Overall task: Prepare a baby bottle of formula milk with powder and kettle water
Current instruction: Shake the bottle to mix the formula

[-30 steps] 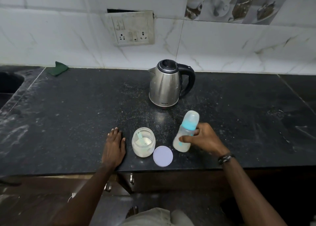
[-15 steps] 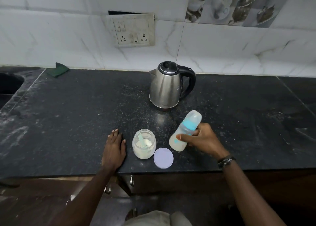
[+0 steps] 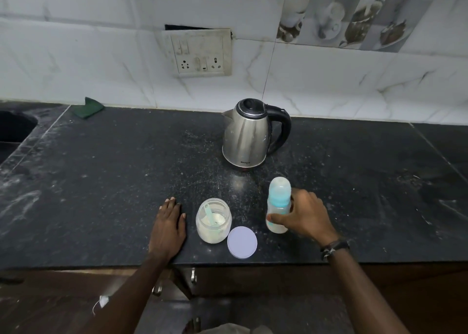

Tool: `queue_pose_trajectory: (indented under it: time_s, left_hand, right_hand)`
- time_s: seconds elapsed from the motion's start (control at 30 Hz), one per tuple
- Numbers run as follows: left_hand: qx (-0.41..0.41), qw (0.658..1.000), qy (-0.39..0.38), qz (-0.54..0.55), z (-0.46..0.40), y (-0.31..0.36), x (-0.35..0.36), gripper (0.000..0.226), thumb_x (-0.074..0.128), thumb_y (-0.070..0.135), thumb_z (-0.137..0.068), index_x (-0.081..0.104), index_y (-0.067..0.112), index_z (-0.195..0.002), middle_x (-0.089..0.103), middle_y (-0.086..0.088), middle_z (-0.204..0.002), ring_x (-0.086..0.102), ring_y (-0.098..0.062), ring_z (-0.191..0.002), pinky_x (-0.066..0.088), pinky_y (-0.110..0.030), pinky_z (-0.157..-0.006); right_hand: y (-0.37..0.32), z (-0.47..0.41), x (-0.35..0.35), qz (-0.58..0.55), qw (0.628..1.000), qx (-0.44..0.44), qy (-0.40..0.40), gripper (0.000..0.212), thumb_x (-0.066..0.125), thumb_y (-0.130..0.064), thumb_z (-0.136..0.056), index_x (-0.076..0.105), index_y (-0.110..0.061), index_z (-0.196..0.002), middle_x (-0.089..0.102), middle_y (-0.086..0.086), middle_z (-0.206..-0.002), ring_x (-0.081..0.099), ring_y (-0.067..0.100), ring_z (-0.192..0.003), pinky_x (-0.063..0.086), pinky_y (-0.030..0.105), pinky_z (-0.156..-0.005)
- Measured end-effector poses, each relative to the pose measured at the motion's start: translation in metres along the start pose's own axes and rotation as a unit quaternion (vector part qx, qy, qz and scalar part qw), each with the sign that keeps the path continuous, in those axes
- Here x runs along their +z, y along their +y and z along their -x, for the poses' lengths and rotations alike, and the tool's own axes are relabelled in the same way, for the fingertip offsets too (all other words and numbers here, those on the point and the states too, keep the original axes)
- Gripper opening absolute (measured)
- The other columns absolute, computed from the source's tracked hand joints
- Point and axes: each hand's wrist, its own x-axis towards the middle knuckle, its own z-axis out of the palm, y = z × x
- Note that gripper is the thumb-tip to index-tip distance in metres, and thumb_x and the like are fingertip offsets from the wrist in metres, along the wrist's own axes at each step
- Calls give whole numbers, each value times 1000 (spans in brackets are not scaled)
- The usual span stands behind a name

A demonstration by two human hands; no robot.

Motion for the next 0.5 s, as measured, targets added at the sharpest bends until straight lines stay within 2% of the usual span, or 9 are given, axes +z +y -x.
queue_pose_trajectory:
  time_s: [0.1,0.17,0.23,0.3,0.37,0.43,0.5]
  left_hand:
    - [2,1000,7,1,0,-2,1,48,42,24,-95,60,-6,-128,50,-26,-144,44,-39,-139,32,-49,-118]
    - [4,1000,11,-1,0,-2,3,47,42,24,-95,60,-5,-129,50,-26,-144,44,-38,-138,32,-47,-118]
    - [2,1000,11,0,0,-4,4,43,44,21,-97,60,-4,-129,50,-25,-144,45,-38,-138,32,-47,-118]
    - [-2,1000,16,5,-1,-6,4,36,50,15,-100,59,-2,-130,49,-24,-146,44,-37,-139,31,-46,-118]
    - [-12,1000,20,19,-1,-5,5,33,54,11,-99,58,-1,-130,49,-22,-147,43,-36,-139,31,-45,-118]
    - [-21,999,22,32,0,-4,4,31,54,10,-99,58,0,-129,49,-22,-146,44,-36,-138,33,-46,-117]
    - [-24,999,24,40,1,-3,3,31,53,10,-100,57,0,-129,49,-22,-147,44,-36,-138,34,-47,-117]
  right_hand:
    - [4,-2,1,-19,999,-26,-18,54,92,-41,-59,72,-20,-105,77,-3,-99,73,9,-85,60,34,-76]
    - [5,-4,0,-13,1000,-4,3,56,90,-46,-59,71,-21,-105,75,-5,-98,72,13,-86,59,37,-76]
    - [4,-1,-1,-11,1000,7,-7,56,89,-51,-56,70,-22,-101,75,-6,-91,71,14,-82,56,33,-69]
    - [8,-1,1,-19,1000,-16,-15,48,92,-43,-58,72,-20,-95,77,-6,-84,71,5,-72,55,27,-61]
    - [8,-3,0,-18,1000,-6,10,51,90,-47,-59,71,-20,-98,75,-9,-85,70,7,-76,56,32,-65]
    - [6,-1,0,-19,1000,-4,1,54,89,-50,-58,69,-22,-100,73,-10,-88,70,11,-81,58,38,-72]
    - [8,0,2,-38,999,-24,-12,46,91,-42,-59,72,-20,-94,75,-12,-79,71,5,-72,59,36,-67]
